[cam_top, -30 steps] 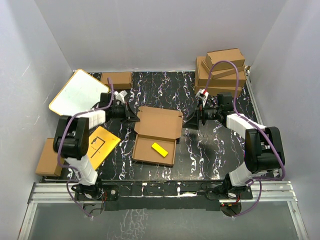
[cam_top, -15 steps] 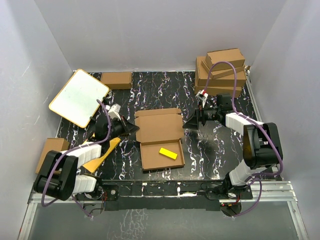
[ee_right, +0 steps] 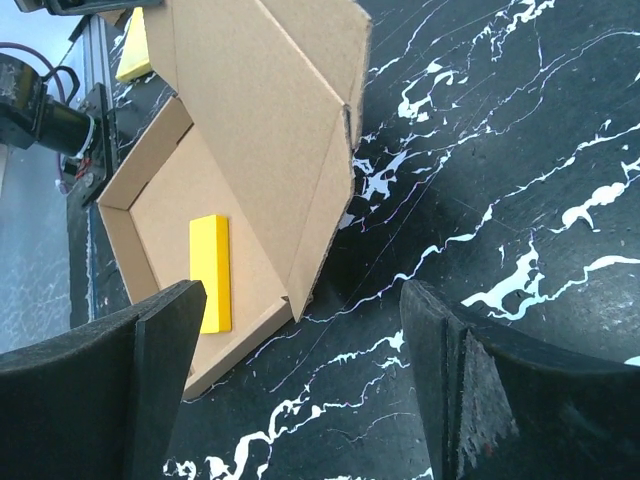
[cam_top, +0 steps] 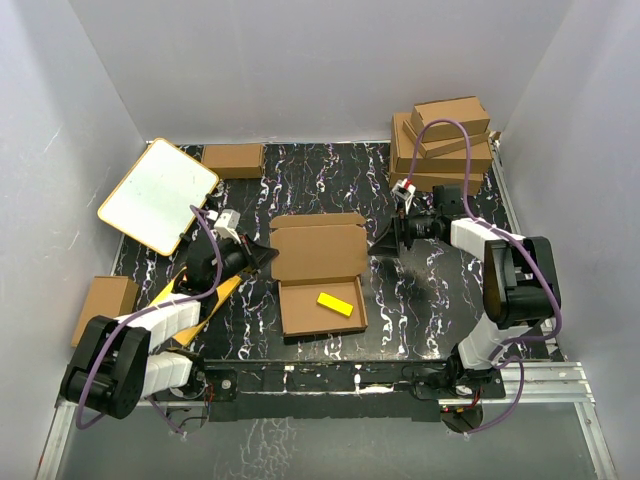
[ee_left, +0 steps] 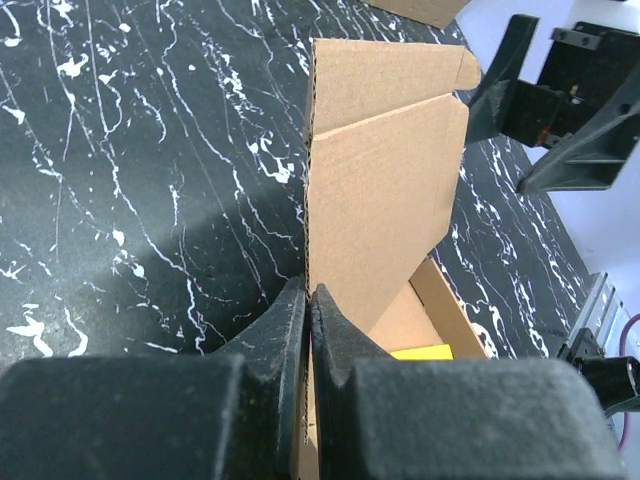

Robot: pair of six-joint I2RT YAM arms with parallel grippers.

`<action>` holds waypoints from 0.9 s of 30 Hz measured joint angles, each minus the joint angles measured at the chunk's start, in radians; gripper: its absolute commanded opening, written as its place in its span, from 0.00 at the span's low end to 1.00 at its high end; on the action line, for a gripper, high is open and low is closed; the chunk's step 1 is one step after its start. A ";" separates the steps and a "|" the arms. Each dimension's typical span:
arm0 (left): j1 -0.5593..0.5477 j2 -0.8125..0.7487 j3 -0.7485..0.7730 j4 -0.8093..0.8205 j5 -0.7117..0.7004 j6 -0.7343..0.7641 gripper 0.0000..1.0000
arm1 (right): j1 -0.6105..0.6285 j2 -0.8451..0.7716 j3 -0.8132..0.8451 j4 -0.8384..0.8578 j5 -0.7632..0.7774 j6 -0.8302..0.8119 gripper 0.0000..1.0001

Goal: Fold the paper box

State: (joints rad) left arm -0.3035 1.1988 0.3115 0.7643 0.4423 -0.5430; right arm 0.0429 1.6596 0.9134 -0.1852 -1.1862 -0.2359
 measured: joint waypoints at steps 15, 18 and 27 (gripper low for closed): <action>-0.034 0.019 -0.018 0.121 0.067 0.020 0.00 | 0.010 0.046 0.014 0.047 -0.041 0.029 0.59; -0.039 0.025 -0.019 0.124 0.070 0.020 0.00 | 0.017 0.050 0.018 0.056 -0.048 0.031 0.50; -0.039 0.024 -0.019 0.126 0.070 0.027 0.00 | 0.025 0.051 0.035 0.061 -0.068 0.023 0.22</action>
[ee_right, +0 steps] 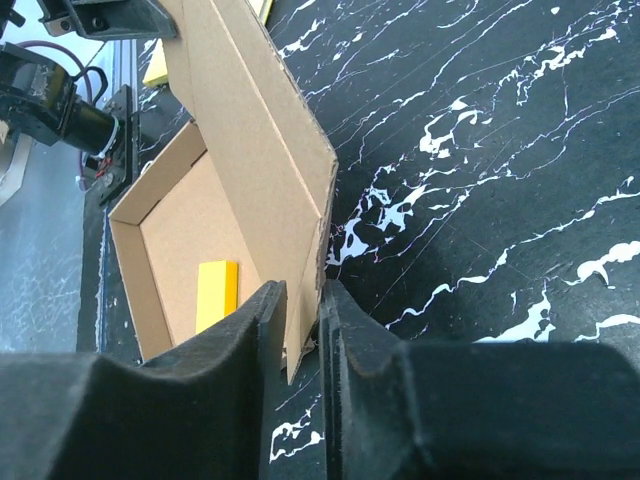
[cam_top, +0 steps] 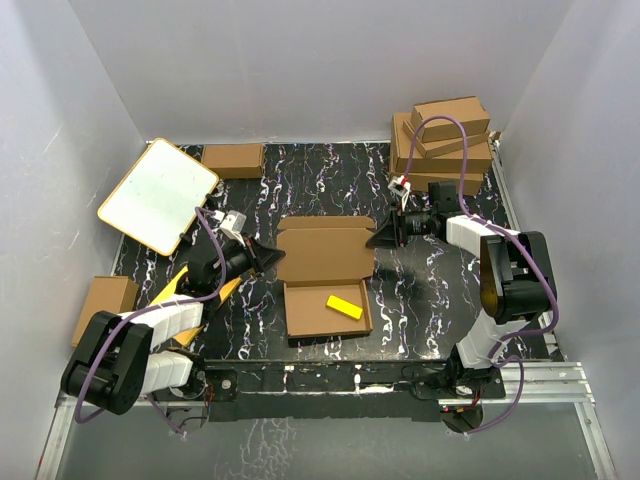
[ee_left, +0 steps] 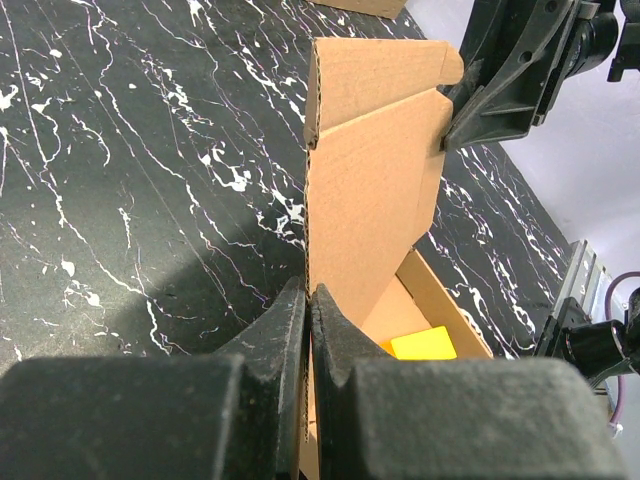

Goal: Fold the paper box

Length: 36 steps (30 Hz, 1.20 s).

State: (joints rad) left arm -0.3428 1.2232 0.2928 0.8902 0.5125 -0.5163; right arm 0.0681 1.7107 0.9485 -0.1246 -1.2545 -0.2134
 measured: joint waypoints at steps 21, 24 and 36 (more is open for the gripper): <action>-0.002 -0.178 0.117 -0.422 -0.116 0.008 0.63 | 0.002 -0.072 0.002 -0.092 0.034 -0.142 0.09; -0.002 -0.191 0.180 -0.535 -0.145 0.037 0.66 | 0.002 -0.073 0.004 -0.099 0.037 -0.152 0.09; 0.004 0.040 0.431 -0.794 -0.051 0.209 0.52 | 0.002 -0.074 0.005 -0.105 0.037 -0.156 0.08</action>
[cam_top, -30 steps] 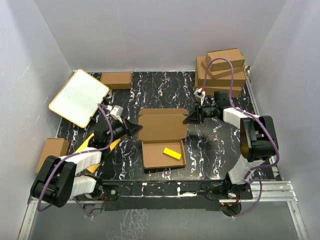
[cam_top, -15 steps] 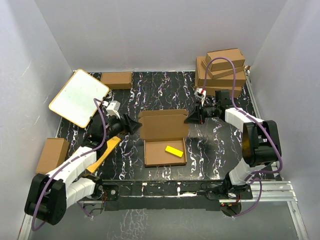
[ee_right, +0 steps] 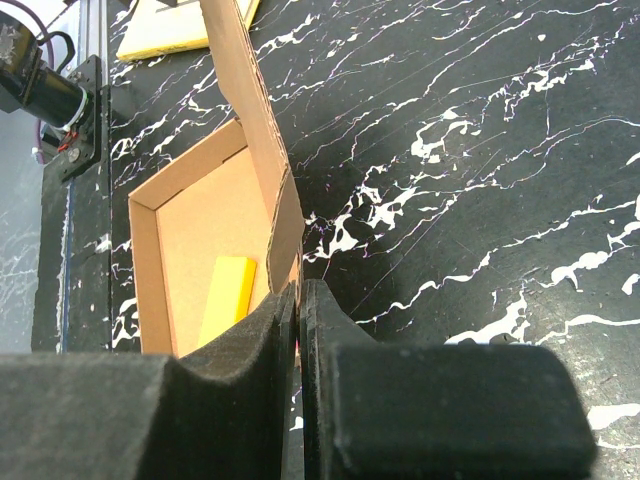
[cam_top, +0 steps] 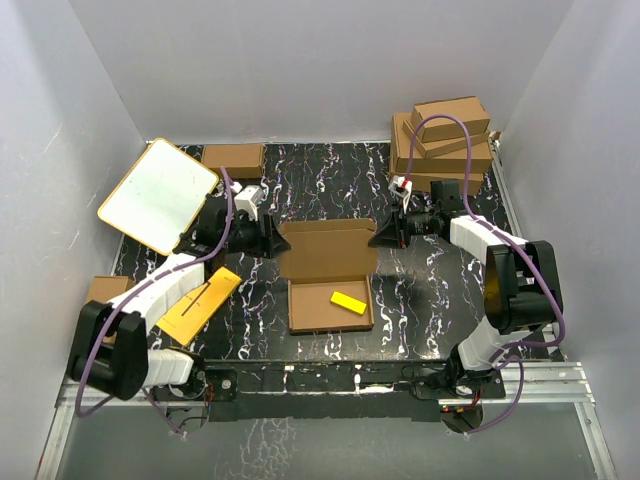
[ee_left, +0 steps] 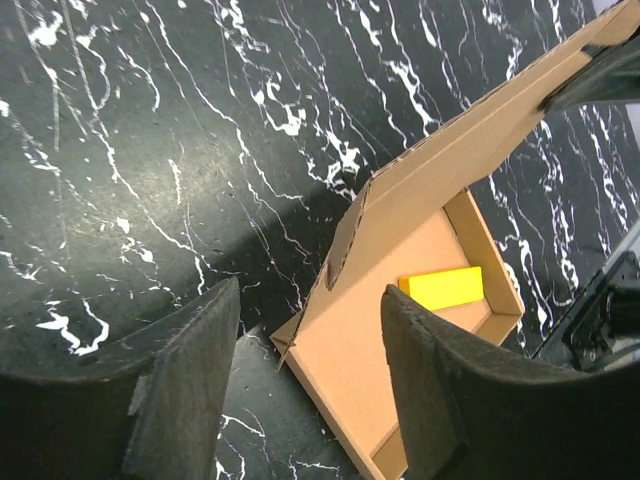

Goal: Fold the paper box

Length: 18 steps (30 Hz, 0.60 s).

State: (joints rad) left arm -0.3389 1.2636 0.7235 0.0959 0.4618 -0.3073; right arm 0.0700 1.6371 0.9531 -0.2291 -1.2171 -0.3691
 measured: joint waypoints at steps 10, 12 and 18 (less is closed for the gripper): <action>0.018 0.093 0.036 -0.027 0.093 0.020 0.34 | 0.000 0.000 0.000 -0.001 0.000 0.000 0.08; 0.021 0.093 0.036 -0.027 0.097 0.019 0.31 | 0.000 0.000 0.000 -0.001 0.000 0.000 0.08; 0.023 0.093 0.037 -0.027 0.100 0.019 0.18 | 0.000 0.000 0.001 -0.003 0.000 0.000 0.08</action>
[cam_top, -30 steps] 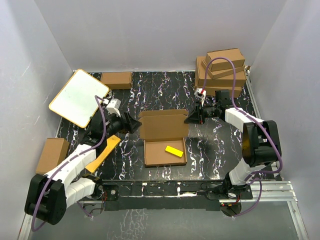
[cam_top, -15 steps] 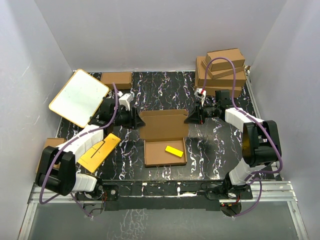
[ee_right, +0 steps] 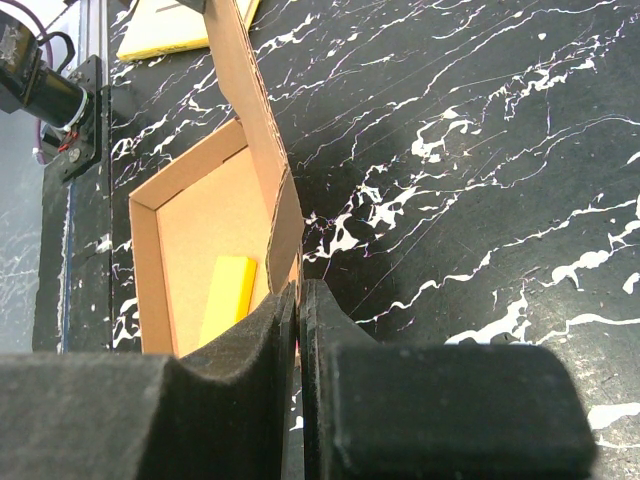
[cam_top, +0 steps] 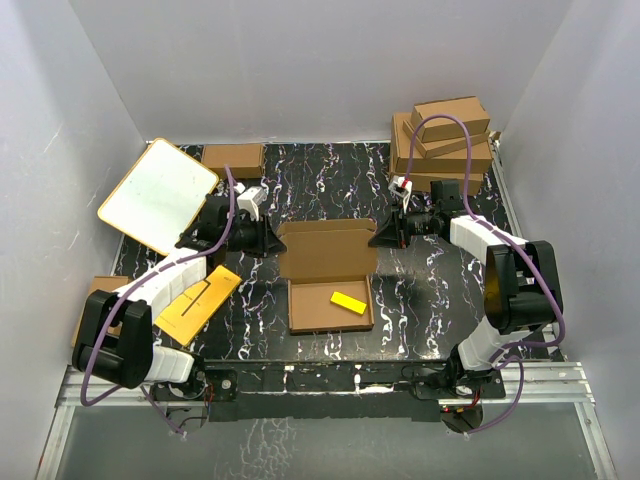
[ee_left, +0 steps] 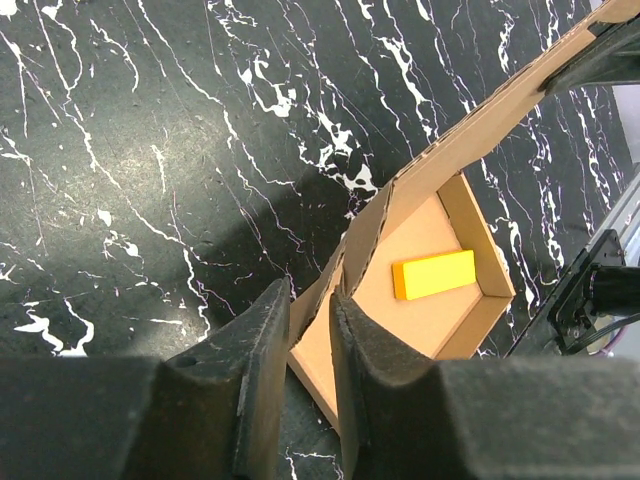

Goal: Fold the paper box

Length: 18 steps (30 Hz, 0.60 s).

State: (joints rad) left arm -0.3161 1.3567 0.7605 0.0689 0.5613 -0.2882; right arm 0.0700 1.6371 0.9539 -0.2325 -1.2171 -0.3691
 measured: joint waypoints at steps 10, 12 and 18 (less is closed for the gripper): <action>-0.001 0.000 0.012 0.003 0.001 -0.017 0.00 | 0.001 -0.002 0.000 -0.001 0.007 0.004 0.08; -0.001 -0.003 0.011 0.011 -0.002 -0.031 0.00 | 0.002 -0.010 0.000 0.002 0.017 0.017 0.08; -0.039 -0.049 -0.014 0.060 -0.106 -0.082 0.00 | 0.036 -0.058 0.000 0.057 0.108 0.087 0.08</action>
State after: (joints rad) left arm -0.3546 1.3075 0.7460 0.1284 0.4557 -0.3706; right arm 0.1062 1.5787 0.9539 -0.1753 -1.1091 -0.2821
